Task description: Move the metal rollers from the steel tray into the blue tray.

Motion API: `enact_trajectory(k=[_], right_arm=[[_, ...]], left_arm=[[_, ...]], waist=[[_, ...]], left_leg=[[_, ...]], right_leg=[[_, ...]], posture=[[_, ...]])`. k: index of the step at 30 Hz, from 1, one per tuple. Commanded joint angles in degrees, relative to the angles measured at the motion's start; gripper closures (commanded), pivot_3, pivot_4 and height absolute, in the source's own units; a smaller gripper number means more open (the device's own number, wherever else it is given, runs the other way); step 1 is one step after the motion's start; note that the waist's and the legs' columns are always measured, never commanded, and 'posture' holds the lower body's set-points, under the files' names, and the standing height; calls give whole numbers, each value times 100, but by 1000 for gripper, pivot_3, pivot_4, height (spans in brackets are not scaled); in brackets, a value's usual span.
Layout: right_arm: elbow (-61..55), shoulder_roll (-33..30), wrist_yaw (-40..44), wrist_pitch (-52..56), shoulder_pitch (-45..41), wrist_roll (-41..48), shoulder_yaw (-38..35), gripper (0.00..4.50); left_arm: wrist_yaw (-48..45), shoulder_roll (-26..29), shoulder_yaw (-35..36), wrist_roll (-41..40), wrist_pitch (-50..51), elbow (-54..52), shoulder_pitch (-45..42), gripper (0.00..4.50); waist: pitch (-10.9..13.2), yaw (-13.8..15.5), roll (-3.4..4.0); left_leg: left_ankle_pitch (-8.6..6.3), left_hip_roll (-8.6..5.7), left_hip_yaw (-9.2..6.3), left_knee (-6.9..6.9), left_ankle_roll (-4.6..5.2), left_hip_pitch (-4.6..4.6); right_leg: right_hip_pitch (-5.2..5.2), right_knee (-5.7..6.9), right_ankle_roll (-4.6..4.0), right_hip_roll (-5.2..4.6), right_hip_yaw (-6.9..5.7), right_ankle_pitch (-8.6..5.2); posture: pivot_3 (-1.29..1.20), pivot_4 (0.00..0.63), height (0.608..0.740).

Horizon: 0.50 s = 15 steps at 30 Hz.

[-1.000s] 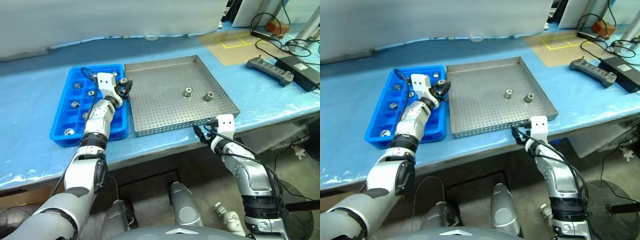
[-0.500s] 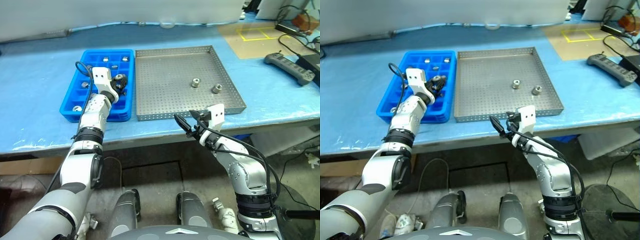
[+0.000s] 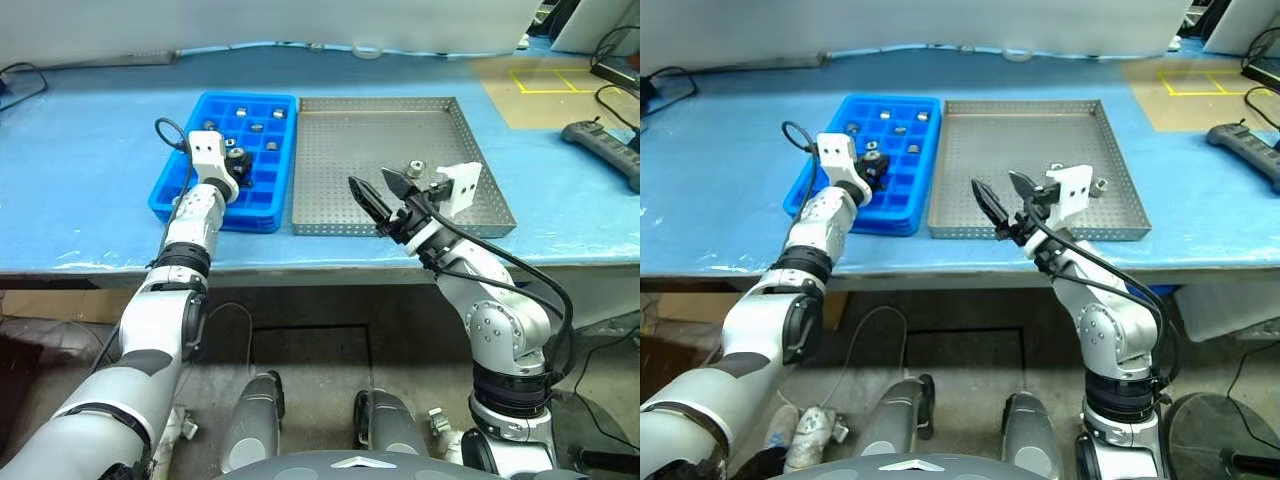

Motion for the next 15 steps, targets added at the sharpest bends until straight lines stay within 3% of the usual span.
enact_trajectory(k=[1, 7, 15], right_arm=[[-44, -51, -70, -210, -153, -73, -34, 467], [53, -39, -169, -347, -121, -274, 107, 467], [2, -73, -320, -376, -3, -389, 102, 467]], left_arm=[[44, 0, -94, 114, -282, 189, -392, 2761], [421, -44, -249, 380, -435, 733, -695, 2761], [1728, 13, -268, 704, -330, 1172, -1006, 2761]], waist=[[0, -5, 0], [0, -11, 0], [0, -13, -1]], left_leg=[[3, 9, 8, -1, -6, 2], [5, 27, 61, -24, -17, 24], [5, 30, 89, -26, -4, -3]], right_leg=[[-3, 0, -3, 3, 1, 5], [-18, -1, -8, 11, 41, 13], [-66, 1, 14, 13, 68, 34]], posture=[[-233, 150, 740], [-253, 150, 740], [-273, 150, 740]])
